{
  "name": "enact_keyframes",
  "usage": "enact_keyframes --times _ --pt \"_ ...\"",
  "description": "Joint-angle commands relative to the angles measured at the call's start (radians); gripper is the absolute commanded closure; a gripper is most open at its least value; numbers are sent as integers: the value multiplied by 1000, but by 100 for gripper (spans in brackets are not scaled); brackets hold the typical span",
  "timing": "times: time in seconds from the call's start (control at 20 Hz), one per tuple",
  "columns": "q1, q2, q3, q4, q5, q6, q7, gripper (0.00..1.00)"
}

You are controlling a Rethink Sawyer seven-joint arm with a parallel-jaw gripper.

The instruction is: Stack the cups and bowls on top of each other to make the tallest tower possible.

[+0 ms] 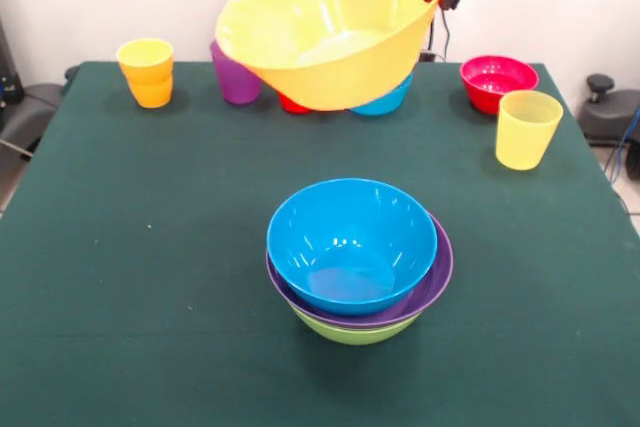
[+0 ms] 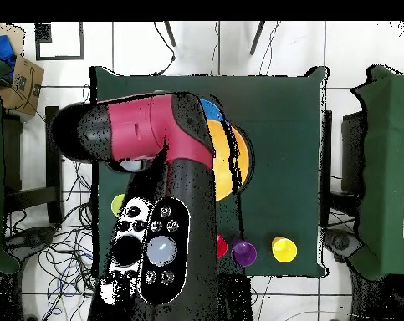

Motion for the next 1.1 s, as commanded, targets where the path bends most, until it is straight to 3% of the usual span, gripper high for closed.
enact_keyframes --times 0.05,0.4,0.7,1.1 --pt "-40 64 28 65 -9 -101 110 100" --pt "-65 80 38 77 -7 -158 87 100" --pt "-66 148 49 85 -5 -287 134 100" --pt "-44 174 34 71 12 -305 154 100"
